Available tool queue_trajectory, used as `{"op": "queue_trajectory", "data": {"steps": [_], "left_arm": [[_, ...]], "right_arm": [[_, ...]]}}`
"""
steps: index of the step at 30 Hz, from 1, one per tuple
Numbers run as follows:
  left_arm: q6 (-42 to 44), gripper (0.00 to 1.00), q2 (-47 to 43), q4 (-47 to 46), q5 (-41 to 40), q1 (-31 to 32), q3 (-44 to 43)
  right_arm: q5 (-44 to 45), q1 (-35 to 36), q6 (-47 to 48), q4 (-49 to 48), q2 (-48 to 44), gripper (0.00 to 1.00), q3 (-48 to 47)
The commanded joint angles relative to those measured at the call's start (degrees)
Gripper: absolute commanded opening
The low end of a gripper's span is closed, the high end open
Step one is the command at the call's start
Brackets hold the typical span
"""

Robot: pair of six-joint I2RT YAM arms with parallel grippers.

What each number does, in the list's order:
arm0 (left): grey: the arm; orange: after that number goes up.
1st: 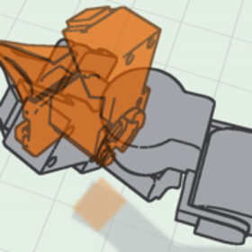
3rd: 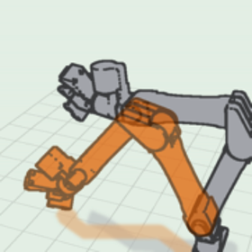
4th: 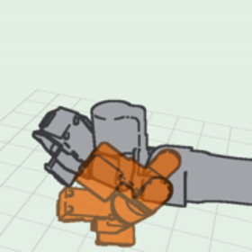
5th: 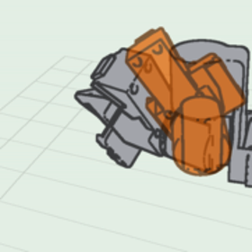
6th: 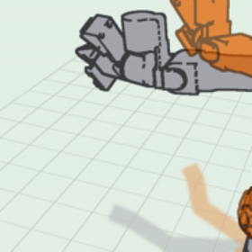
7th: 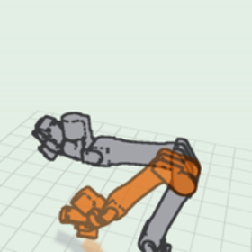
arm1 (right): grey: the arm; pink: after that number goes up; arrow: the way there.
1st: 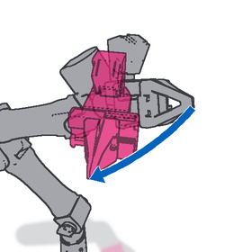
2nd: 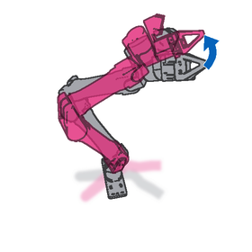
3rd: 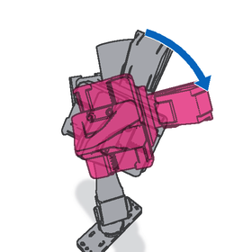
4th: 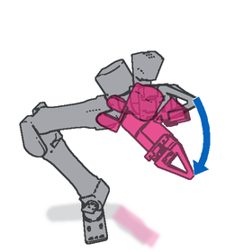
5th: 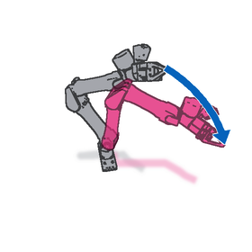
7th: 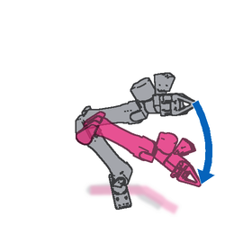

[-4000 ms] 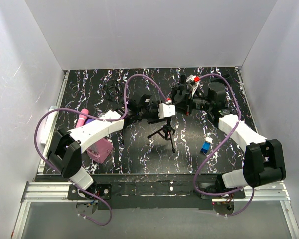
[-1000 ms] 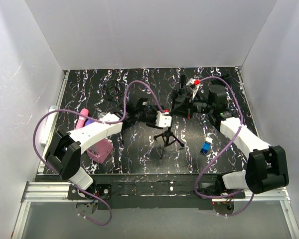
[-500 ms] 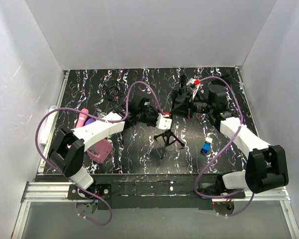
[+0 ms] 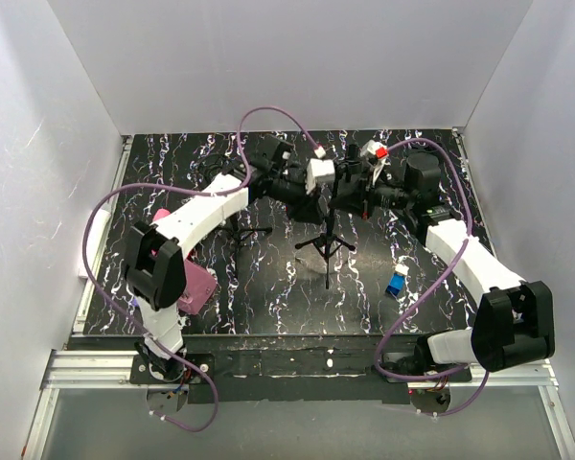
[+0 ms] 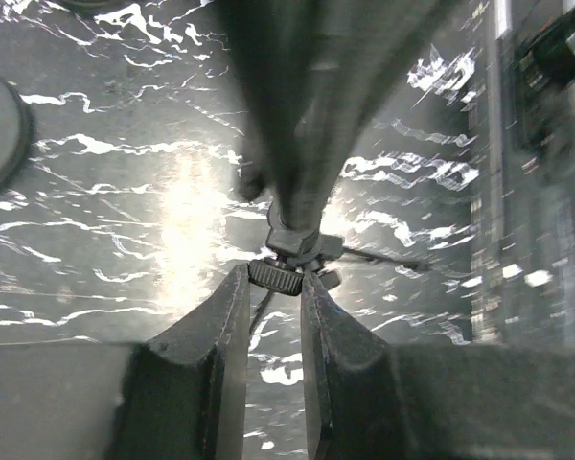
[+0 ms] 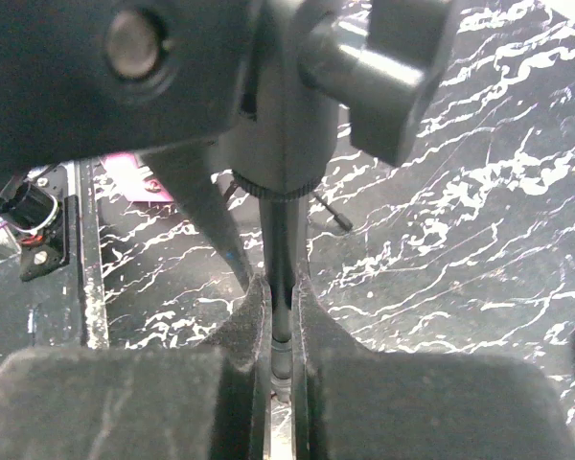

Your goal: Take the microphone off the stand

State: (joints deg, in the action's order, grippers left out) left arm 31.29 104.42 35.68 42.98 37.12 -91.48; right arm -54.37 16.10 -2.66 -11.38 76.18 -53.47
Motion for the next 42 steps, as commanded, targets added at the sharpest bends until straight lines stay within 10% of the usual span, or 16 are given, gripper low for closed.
{"op": "queue_trajectory", "data": {"steps": [1,5,9,13,23,35,42], "left_arm": [[-18.3,0.0,5.2,7.6,12.5,-4.7,-10.0],[-24.4,0.0,16.2,19.9,23.2,-7.3,-21.7],[-37.9,0.0,17.0,13.4,24.4,-7.7,-20.6],[-42.0,0.25,17.0,11.7,22.5,-7.9,-21.3],[-36.8,0.66,12.5,11.5,4.5,-10.2,-26.5],[-31.6,0.69,7.5,9.7,-14.3,-10.8,-32.4],[-29.2,0.68,4.3,3.9,-21.0,-11.3,-34.1]], "right_arm": [[-5.8,1.1,6.0,3.6,-0.2,0.01,-5.6],[-6.4,1.7,9.3,6.5,0.9,0.01,-7.1],[-6.1,1.7,9.7,6.4,1.7,0.01,-7.3],[-4.6,1.9,9.2,4.2,2.7,0.01,-7.4],[-0.3,1.9,5.6,-7.3,9.2,0.01,-12.3],[0.7,2.0,6.0,-7.4,15.4,0.02,-16.3],[1.9,1.1,8.6,-1.2,12.5,0.68,-9.7]]}}
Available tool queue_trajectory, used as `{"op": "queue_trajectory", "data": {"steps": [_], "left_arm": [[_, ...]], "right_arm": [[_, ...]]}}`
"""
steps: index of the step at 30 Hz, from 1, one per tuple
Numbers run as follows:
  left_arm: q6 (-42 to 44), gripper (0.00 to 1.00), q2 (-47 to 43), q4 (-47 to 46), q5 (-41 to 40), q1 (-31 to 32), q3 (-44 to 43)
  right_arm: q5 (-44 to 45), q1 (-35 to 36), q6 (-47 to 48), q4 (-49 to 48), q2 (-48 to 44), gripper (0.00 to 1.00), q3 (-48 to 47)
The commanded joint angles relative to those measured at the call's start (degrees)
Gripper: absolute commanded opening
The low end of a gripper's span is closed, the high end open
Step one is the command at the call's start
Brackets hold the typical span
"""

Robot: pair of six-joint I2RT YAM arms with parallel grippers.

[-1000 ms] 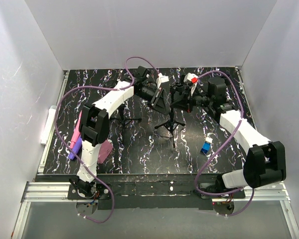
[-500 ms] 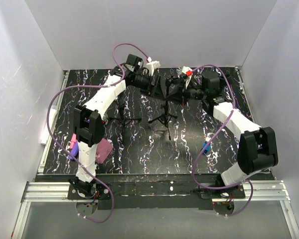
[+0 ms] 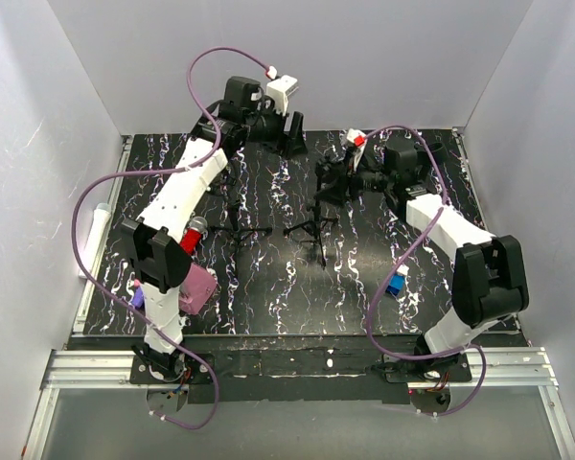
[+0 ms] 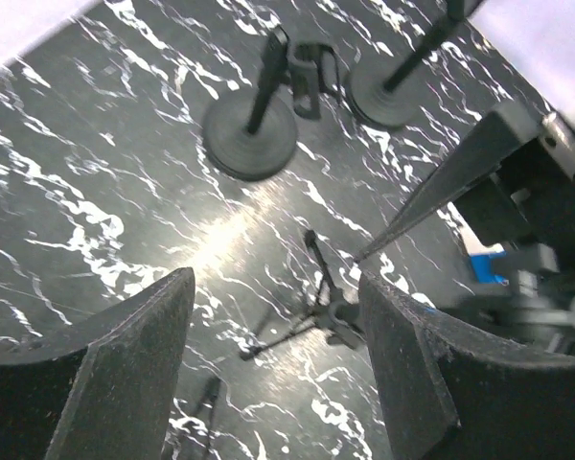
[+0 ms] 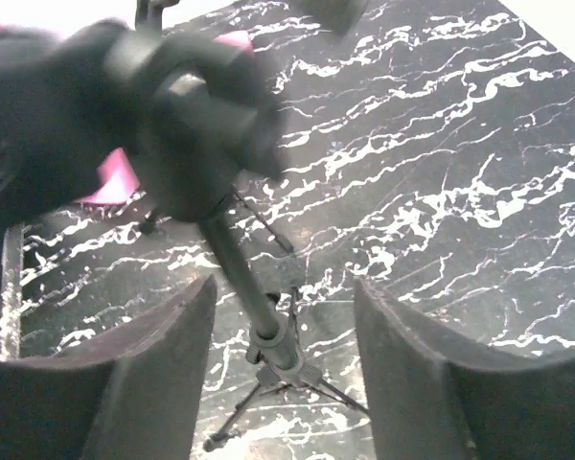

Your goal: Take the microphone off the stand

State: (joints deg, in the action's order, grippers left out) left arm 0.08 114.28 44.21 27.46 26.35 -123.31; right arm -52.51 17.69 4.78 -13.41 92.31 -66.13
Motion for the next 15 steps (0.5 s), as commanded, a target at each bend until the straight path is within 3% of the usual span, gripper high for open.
{"op": "queue_trajectory", "data": {"steps": [1,4,10,15], "left_arm": [[2.6,0.68,-6.1,-5.9,-5.7,-0.6,-2.2],[3.7,0.7,-8.4,-9.0,-6.1,-1.2,-1.8],[6.2,0.76,-11.3,-11.2,-6.9,-2.4,0.0],[9.2,0.93,-15.0,-10.7,-11.3,-2.4,5.0]], "right_arm": [[0.3,-0.6,1.4,2.7,-6.1,0.78,4.2],[1.7,-1.1,4.8,10.2,-13.8,0.84,10.1],[5.6,-2.1,10.3,27.1,-31.8,0.86,20.1],[15.5,-2.2,3.3,36.9,-39.4,0.88,16.8]]}}
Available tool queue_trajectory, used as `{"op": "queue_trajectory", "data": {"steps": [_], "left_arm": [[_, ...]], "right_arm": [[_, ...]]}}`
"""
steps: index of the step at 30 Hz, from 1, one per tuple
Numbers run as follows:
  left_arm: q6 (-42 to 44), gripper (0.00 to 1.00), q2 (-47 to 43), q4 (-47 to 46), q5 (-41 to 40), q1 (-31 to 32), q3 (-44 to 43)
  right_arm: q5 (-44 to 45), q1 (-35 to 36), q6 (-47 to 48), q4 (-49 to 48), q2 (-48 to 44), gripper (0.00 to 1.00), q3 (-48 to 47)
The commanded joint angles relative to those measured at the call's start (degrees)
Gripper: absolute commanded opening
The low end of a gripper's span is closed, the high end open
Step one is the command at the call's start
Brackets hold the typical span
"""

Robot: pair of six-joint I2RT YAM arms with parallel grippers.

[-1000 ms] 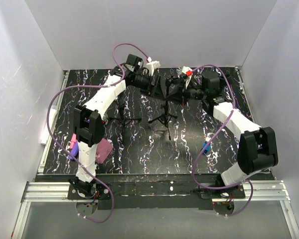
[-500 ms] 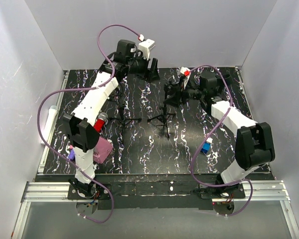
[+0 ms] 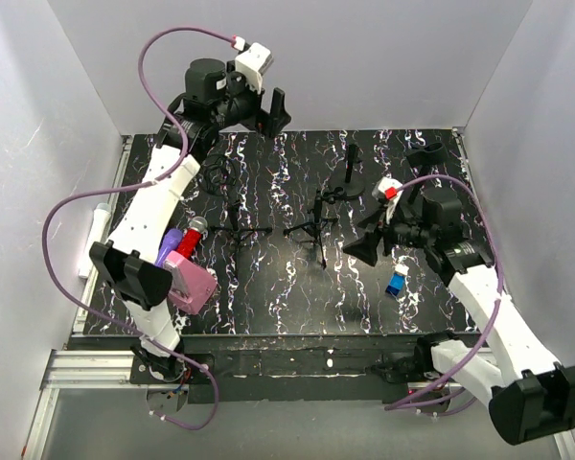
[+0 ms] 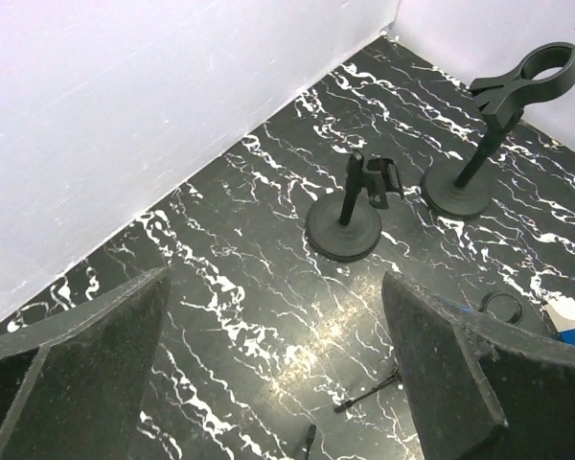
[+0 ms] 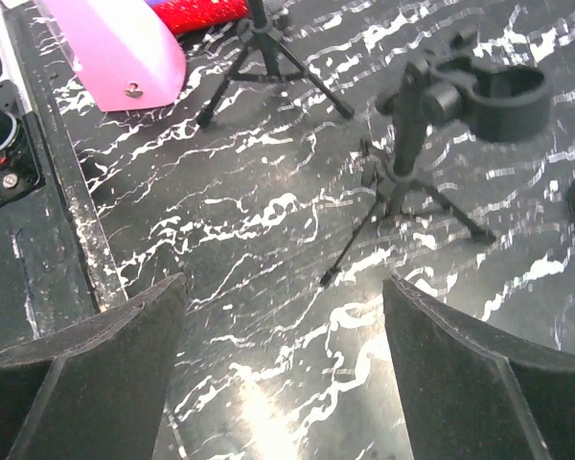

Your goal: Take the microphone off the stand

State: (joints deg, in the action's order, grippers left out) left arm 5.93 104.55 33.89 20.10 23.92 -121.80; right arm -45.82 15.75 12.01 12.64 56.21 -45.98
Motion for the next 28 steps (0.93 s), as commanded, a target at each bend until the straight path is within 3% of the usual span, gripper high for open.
{"op": "queue_trajectory", "data": {"steps": [1,5,8,11,14,20,28], "left_arm": [[4.1,0.98,-6.4,-0.2,-4.4,0.0,5.1],[7.9,0.98,-11.1,0.3,-9.3,0.0,8.8],[8.2,0.98,-13.8,-0.6,-18.3,0.0,11.7],[6.0,0.98,-16.7,-5.0,-33.3,-0.3,15.4],[8.1,0.98,-18.2,-7.8,-39.5,-0.7,17.9],[8.2,0.98,-20.2,-8.3,-39.6,-1.0,21.2],[6.7,0.98,-19.7,-7.6,-37.8,-1.1,22.0]], "right_arm": [[12.7,-0.3,-8.2,13.3,-3.4,0.88,-5.7],[23.1,-0.2,-8.8,29.4,1.2,0.9,-21.0],[38.1,-0.3,-13.0,32.7,5.9,0.91,-31.0],[52.4,-0.2,-15.3,36.3,11.6,0.94,-42.1],[63.5,-0.3,-16.4,38.0,17.0,0.97,-52.7],[64.5,-0.3,-15.0,30.9,22.5,0.98,-64.1],[60.1,-0.2,-19.2,26.2,24.7,0.96,-64.6]]}}
